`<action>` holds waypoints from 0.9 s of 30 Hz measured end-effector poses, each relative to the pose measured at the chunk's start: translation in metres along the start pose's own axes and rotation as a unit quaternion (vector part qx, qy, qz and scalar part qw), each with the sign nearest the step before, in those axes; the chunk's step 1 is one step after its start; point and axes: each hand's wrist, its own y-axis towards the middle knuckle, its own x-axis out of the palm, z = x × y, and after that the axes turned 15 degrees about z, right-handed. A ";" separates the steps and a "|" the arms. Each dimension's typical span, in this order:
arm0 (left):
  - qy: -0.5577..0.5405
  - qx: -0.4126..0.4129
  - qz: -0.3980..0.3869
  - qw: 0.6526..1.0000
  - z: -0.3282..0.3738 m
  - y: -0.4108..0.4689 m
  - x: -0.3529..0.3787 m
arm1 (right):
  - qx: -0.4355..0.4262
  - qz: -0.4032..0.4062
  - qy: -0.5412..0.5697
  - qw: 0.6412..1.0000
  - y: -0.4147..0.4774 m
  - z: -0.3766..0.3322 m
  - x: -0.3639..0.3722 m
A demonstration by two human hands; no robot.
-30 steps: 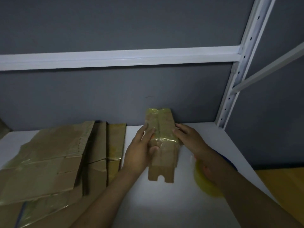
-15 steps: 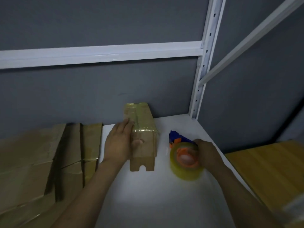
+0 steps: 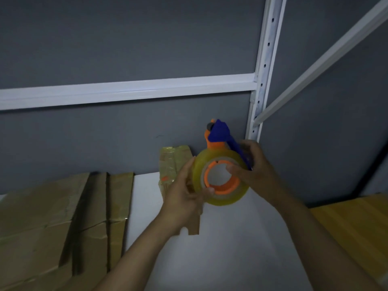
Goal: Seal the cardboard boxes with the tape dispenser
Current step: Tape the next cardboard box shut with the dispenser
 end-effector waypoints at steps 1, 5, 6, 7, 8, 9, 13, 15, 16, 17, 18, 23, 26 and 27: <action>-0.015 0.007 0.003 1.000 0.004 0.000 -0.003 | -0.003 -0.041 0.029 0.999 0.003 -0.003 0.000; 0.000 -0.063 0.088 0.994 0.033 0.009 -0.019 | -0.052 -0.084 0.054 0.994 0.010 -0.008 0.005; -0.025 -0.110 0.111 0.987 0.042 0.016 -0.024 | -0.062 -0.095 0.045 0.993 0.011 -0.010 0.005; -0.060 -0.160 0.118 0.978 0.049 0.024 -0.028 | -0.073 -0.105 0.028 0.991 0.012 -0.010 0.006; -0.095 -0.202 0.113 0.968 0.056 0.032 -0.031 | -0.080 -0.111 0.014 0.991 0.013 -0.011 0.007; -0.118 -0.232 0.108 0.959 0.062 0.037 -0.034 | -0.084 -0.114 0.008 0.990 0.013 -0.013 0.009; -0.123 -0.251 0.117 0.953 0.065 0.048 -0.037 | -0.129 -0.125 -0.042 0.983 0.015 -0.014 0.012; -0.090 -0.255 0.133 0.953 0.058 0.050 -0.041 | -0.158 -0.133 -0.088 0.975 0.020 -0.010 0.009; -0.075 -0.259 0.140 0.953 0.053 0.050 -0.044 | -0.177 -0.140 -0.115 0.967 0.023 -0.007 0.006; -0.059 -0.261 0.145 0.953 0.049 0.050 -0.046 | -0.195 -0.148 -0.143 0.959 0.027 -0.005 0.003; -0.043 -0.263 0.146 0.953 0.044 0.050 -0.049 | -0.203 -0.158 -0.165 0.952 0.030 -0.004 0.002; -0.011 -0.269 0.185 0.945 0.022 0.049 -0.066 | -0.206 -0.185 -0.214 0.937 0.043 0.003 -0.006; 0.018 -0.250 0.193 0.949 0.017 0.045 -0.072 | -0.228 -0.171 -0.227 0.931 0.049 0.013 -0.020; 0.017 -0.247 0.191 0.950 0.016 0.044 -0.071 | -0.225 -0.168 -0.226 0.933 0.050 0.014 -0.024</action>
